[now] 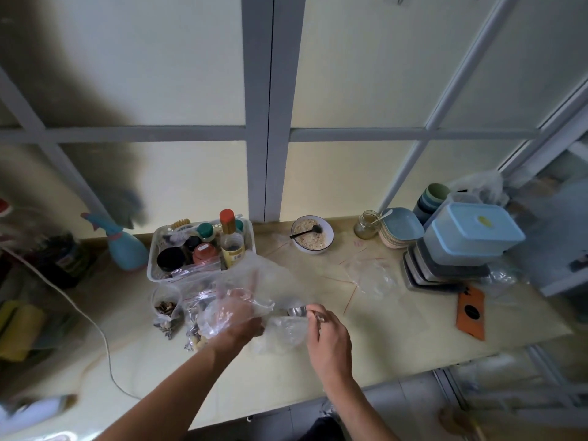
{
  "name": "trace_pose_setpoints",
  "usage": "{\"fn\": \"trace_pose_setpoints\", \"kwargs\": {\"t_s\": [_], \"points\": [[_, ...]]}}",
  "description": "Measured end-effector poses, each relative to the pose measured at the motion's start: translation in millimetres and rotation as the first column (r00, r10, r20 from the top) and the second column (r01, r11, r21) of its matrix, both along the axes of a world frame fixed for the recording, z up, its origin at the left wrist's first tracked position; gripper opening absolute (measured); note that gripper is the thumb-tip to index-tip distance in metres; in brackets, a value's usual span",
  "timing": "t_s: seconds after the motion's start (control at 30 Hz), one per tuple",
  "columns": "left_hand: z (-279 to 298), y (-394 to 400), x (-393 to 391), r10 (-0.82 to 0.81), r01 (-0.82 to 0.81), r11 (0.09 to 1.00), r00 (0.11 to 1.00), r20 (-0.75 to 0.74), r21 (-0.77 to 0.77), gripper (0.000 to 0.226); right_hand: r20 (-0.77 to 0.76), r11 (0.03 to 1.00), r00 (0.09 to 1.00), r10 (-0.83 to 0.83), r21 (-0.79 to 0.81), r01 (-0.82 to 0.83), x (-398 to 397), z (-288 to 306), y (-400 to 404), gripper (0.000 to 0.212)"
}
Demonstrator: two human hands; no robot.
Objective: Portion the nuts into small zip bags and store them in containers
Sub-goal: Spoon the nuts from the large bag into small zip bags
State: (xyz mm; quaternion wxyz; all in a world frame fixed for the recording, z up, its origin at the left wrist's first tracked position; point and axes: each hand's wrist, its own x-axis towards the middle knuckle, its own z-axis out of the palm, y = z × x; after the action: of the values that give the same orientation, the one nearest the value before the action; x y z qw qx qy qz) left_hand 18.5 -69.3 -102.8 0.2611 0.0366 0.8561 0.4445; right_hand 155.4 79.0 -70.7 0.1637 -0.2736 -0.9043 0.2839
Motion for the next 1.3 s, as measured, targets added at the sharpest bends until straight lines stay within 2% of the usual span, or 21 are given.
{"fn": "trace_pose_setpoints", "kwargs": {"t_s": [0.07, 0.1, 0.13, 0.17, 0.2, 0.23, 0.27, 0.3, 0.43, 0.6, 0.7, 0.87, 1.0, 1.1, 1.23, 1.3], "points": [[11, -4, 4, 0.0, -0.016, 0.984, 0.996, 0.086, 0.18, 0.018, 0.012, 1.0, 1.0, -0.025, -0.001, 0.025, 0, -2, 2, 0.022], [16, -4, 4, 0.034, -0.064, 0.961, 0.993, 0.114, 0.27, 0.033, 0.016, 1.0, 0.999, -0.027, 0.004, 0.027, -1, -2, 4, 0.022], [19, -4, 4, 0.055, -0.094, 0.953, 0.988, 0.144, 0.286, 0.056, 0.015, 1.0, 1.0, -0.022, 0.017, 0.022, -2, -1, 6, 0.022], [16, -4, 2, 0.065, -0.094, 0.973, 0.987, 0.144, 0.209, 0.07, 0.01, 0.999, 1.0, -0.013, 0.035, 0.013, -4, 1, 8, 0.023], [19, -1, 4, 0.033, -0.039, 0.998, 0.99, 0.136, 0.046, 0.072, -0.001, 0.998, 1.0, -0.003, 0.062, 0.003, -6, 3, 10, 0.024], [18, 1, 6, -0.09, 0.111, 0.974, 0.99, 0.11, -0.199, 0.06, -0.016, 0.996, 1.0, 0.006, 0.092, -0.005, -8, 6, 13, 0.027], [18, 2, 9, -0.255, 0.274, 0.875, 0.962, 0.103, -0.399, 0.059, -0.037, 0.992, 0.999, 0.015, 0.123, -0.01, -10, 9, 16, 0.032], [21, 5, 15, -0.358, 0.349, 0.803, 0.931, 0.077, -0.483, 0.055, -0.059, 0.989, 0.998, 0.024, 0.15, -0.015, -13, 13, 18, 0.036], [24, 21, 39, -0.387, 0.315, 0.762, 0.922, -0.008, -0.566, 0.079, -0.028, 0.988, 0.994, 0.107, 0.119, -0.103, -19, 14, 28, 0.04], [21, 33, 43, -0.591, 0.33, 0.636, 0.79, -0.165, -0.697, 0.096, 0.098, 0.994, 0.99, 0.099, 0.037, -0.103, -14, 8, 49, 0.024], [17, 41, 38, -0.524, 0.297, 0.722, 0.824, -0.214, -0.625, 0.112, 0.157, 0.993, 0.981, 0.115, 0.02, -0.12, -10, 7, 62, 0.024], [26, 56, 35, -0.434, 0.231, 0.795, 0.862, -0.261, -0.56, 0.105, 0.159, 0.986, 0.974, 0.162, 0.012, -0.166, -12, 3, 81, 0.021], [25, 60, 32, -0.405, 0.224, 0.763, 0.897, -0.178, -0.606, 0.106, 0.252, 0.943, 0.917, 0.309, 0.041, -0.329, -13, 8, 86, 0.027], [21, 68, 35, -0.44, 0.18, 0.699, 0.871, -0.218, -0.693, 0.105, 0.27, 0.908, 0.882, 0.387, 0.057, -0.416, -10, 6, 84, 0.034], [21, 78, 45, -0.349, 0.006, 0.672, 0.884, -0.31, -0.741, 0.096, 0.255, 0.904, 0.878, 0.404, 0.033, -0.426, -7, 0, 86, 0.027], [27, 77, 49, -0.278, -0.033, 0.642, 0.921, -0.273, -0.766, 0.09, 0.232, 0.917, 0.899, 0.371, 0.064, -0.394, -10, -5, 94, 0.031]]}}
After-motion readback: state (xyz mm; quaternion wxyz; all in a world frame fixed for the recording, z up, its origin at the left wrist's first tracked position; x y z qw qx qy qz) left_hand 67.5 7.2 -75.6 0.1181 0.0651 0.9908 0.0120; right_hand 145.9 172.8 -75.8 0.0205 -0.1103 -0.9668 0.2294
